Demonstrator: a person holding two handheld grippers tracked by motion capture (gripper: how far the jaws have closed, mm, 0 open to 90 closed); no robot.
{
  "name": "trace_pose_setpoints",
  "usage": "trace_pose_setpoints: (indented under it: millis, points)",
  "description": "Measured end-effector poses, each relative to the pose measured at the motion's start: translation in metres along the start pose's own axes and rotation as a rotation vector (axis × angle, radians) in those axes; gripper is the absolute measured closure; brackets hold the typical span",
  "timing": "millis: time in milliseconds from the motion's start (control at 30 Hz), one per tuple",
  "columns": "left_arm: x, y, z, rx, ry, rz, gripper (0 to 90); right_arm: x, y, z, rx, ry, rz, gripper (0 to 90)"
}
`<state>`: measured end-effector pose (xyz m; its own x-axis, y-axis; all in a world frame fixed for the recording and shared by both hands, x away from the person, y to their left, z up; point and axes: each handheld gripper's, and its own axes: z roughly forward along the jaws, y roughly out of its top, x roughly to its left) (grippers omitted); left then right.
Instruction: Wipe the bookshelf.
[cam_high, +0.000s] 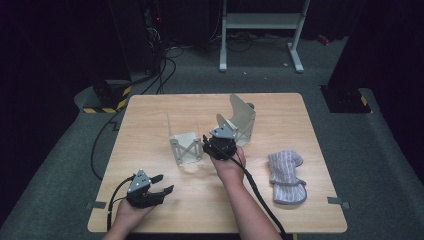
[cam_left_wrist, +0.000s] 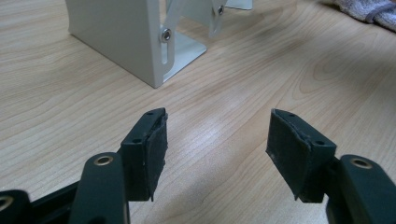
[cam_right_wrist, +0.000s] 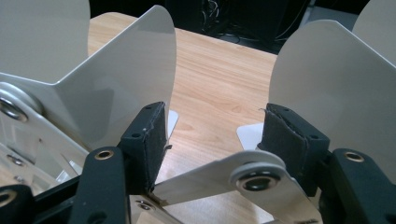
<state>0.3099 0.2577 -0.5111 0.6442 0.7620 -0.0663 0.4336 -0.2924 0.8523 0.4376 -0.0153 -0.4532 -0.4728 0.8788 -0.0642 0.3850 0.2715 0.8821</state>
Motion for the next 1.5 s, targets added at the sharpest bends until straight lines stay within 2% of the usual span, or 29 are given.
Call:
trace_pose_setpoints:
  millis: [333,433,767,900,1000,1100,1233,1333,1367,1400,1433,1500]
  points:
    - [-0.001,0.000,0.000,0.003,0.005,-0.001,38.0,-0.006,-0.011,-0.020,0.000,0.024,-0.008,40.1]
    - [-0.001,0.000,0.001,0.006,0.005,-0.002,38.0,-0.010,-0.017,-0.032,-0.001,0.032,-0.014,40.1]
    - [-0.002,0.000,0.002,0.006,0.006,0.000,38.0,-0.019,-0.033,-0.064,-0.012,0.026,-0.037,40.0]
    - [-0.002,0.001,0.003,0.012,0.005,0.007,38.0,-0.021,-0.036,-0.070,-0.015,0.020,-0.040,39.9]
    - [-0.003,0.001,0.004,0.010,0.004,0.000,38.0,-0.022,-0.032,-0.071,-0.025,0.024,-0.038,38.6]
    - [-0.003,0.001,0.005,0.012,0.004,0.003,38.0,-0.019,-0.021,-0.074,-0.050,0.030,-0.043,38.4]
    - [-0.001,0.000,0.004,0.010,0.006,-0.003,38.0,-0.017,-0.009,-0.086,-0.100,0.029,-0.047,38.9]
    - [0.000,0.000,0.005,0.011,0.006,-0.007,38.0,-0.019,-0.007,-0.096,-0.116,0.021,-0.042,39.8]
    - [0.000,0.000,0.005,0.013,0.007,-0.006,38.0,-0.023,-0.008,-0.106,-0.133,0.004,-0.034,42.1]
    - [0.000,0.000,0.005,0.013,0.007,-0.006,38.0,-0.023,-0.008,-0.106,-0.133,0.004,-0.034,42.1]
    - [0.000,0.000,0.005,0.012,0.007,-0.006,38.0,-0.028,-0.012,-0.116,-0.146,-0.015,-0.026,42.8]
    - [0.000,0.000,0.005,0.010,0.008,-0.009,37.9,-0.031,-0.014,-0.120,-0.145,-0.027,-0.021,42.9]
